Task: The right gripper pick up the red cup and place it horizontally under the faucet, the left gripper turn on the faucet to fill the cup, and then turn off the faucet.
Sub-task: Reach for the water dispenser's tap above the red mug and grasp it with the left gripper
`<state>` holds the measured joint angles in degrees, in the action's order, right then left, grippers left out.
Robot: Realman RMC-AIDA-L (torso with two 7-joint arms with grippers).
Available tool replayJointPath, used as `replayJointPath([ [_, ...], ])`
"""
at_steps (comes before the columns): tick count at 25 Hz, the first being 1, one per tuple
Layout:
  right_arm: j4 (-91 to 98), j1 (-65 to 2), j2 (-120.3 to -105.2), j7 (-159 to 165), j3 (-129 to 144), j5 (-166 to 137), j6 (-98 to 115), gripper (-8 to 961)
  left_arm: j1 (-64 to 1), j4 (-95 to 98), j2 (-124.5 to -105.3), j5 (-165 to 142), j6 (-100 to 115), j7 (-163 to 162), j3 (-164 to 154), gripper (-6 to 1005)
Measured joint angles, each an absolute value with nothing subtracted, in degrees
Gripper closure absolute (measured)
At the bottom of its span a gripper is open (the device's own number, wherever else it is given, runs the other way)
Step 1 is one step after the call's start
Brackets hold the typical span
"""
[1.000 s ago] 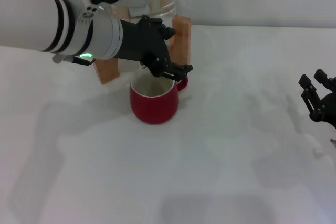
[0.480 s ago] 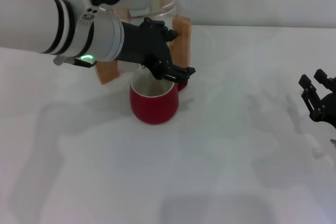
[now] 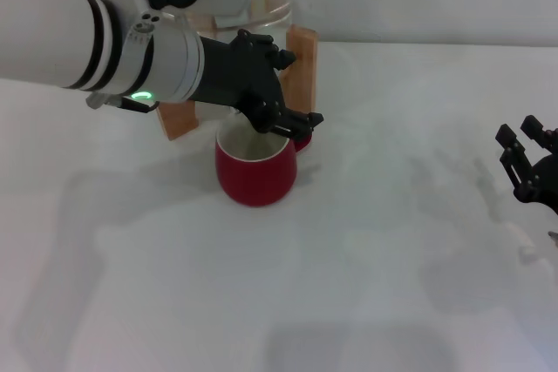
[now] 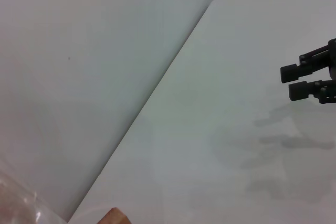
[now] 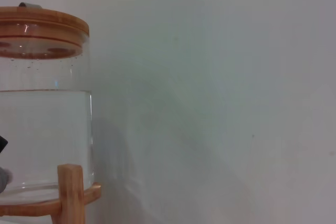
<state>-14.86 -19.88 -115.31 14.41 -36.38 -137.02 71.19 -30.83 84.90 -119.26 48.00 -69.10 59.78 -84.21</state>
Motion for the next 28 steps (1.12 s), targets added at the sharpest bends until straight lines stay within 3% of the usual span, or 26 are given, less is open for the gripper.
replayJointPath([
  [28,-14.5,-20.0,-115.31,14.4,-36.4,-137.0,71.0,622,-30.8,85.7,-119.35,47.9,-70.1,59.4,-84.0,125],
])
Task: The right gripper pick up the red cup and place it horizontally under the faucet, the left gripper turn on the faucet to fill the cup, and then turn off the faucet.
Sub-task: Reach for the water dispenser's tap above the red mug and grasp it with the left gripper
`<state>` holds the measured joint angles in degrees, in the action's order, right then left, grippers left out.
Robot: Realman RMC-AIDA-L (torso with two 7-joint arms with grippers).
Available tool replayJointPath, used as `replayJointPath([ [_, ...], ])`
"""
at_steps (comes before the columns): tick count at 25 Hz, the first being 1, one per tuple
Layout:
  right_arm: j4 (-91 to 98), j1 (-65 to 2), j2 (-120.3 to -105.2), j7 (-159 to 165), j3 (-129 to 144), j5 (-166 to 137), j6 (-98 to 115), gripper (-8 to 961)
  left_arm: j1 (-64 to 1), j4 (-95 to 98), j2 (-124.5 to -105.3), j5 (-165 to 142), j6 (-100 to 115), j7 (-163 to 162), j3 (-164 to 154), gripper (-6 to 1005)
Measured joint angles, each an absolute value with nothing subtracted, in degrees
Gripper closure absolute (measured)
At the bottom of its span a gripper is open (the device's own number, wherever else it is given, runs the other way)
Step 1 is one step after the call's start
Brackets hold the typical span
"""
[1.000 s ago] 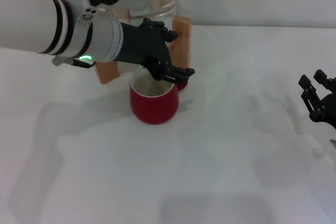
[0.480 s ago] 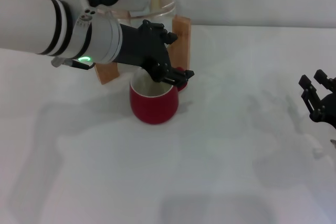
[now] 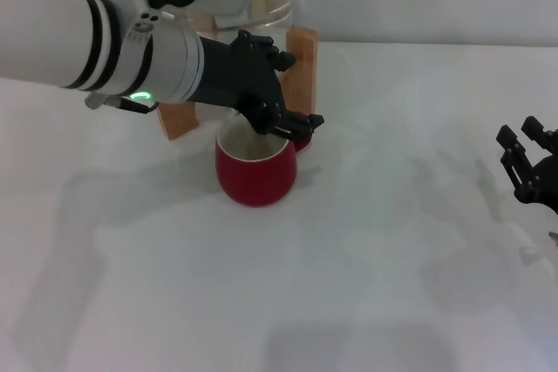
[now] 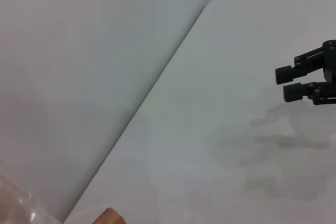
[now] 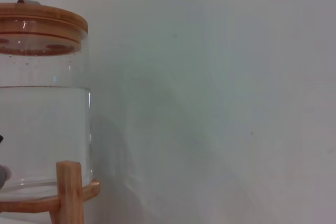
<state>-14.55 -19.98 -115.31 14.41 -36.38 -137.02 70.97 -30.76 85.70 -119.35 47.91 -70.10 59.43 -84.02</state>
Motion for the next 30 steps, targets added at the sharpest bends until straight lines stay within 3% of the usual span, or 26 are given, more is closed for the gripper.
replayJointPath([
  [30,-14.5,-20.1,-115.31,14.4,-36.4,-137.0,71.1,622,-31.7,83.5,-119.27,48.4,-69.2,60.7,-83.8,124],
])
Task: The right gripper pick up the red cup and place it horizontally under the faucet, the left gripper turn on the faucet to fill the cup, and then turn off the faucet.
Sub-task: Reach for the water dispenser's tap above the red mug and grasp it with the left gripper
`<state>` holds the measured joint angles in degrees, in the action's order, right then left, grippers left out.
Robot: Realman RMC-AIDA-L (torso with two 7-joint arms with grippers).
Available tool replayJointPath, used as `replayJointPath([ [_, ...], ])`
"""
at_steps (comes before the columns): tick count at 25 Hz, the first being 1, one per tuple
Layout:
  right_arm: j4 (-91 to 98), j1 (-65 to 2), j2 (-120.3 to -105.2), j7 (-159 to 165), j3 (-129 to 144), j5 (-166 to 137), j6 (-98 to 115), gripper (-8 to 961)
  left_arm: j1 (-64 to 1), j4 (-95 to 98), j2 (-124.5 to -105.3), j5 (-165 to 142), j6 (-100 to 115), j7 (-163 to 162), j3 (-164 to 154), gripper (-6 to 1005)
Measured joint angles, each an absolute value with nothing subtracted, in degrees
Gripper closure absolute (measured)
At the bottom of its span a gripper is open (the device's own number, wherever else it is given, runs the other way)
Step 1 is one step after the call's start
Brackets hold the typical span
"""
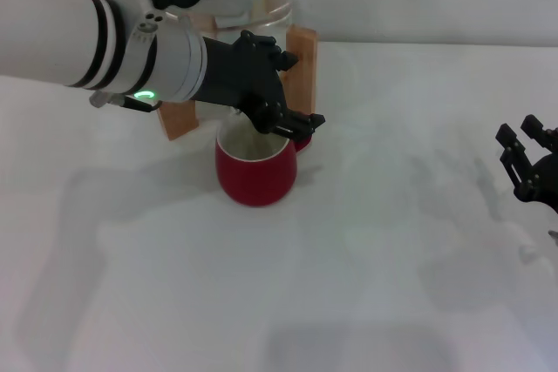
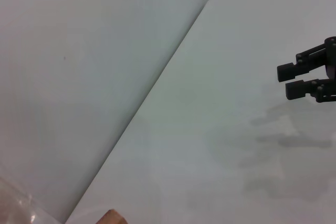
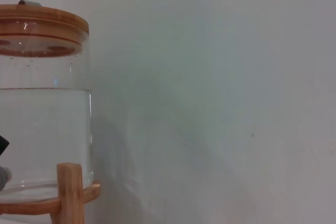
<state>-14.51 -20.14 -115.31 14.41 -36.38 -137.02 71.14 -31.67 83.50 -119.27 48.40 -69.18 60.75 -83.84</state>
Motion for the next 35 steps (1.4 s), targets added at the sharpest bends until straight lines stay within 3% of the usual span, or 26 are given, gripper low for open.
replayJointPath([
  [35,-14.2,-20.8,-115.31,14.4,-36.4,-137.0,70.7,622,-31.0,84.5,-119.18,48.4,-70.8,60.2,-83.2,124],
])
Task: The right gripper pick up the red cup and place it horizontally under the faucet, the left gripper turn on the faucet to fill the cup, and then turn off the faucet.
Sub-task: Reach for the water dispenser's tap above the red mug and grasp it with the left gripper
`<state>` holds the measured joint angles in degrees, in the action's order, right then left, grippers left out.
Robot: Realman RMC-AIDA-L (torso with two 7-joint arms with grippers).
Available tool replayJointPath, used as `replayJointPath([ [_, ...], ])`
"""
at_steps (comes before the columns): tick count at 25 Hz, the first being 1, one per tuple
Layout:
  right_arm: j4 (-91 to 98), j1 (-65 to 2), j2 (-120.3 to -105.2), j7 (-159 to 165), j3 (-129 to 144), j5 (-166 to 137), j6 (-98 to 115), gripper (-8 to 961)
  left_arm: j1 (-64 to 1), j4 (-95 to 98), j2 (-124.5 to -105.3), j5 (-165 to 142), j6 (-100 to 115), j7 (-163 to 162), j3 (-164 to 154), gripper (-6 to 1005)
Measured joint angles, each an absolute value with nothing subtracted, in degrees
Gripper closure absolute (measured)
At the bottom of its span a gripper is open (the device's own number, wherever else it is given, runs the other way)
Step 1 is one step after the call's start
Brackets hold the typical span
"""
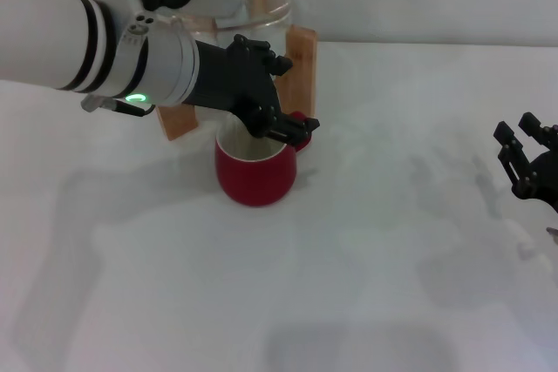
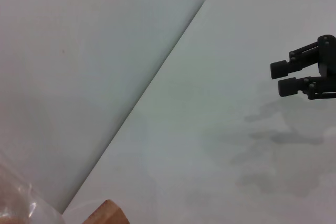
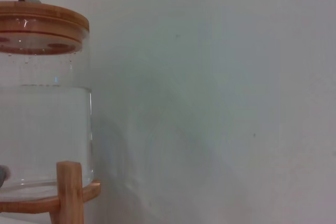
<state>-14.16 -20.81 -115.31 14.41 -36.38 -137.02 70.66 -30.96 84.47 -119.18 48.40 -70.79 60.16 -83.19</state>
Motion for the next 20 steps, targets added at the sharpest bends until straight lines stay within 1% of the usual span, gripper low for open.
replayJointPath([
  [20,-14.1,-21.1,-115.31,14.4,-36.5,-137.0,70.5,622,-30.8,85.8,-119.18,48.1,-72.5,59.6,-82.8,124],
])
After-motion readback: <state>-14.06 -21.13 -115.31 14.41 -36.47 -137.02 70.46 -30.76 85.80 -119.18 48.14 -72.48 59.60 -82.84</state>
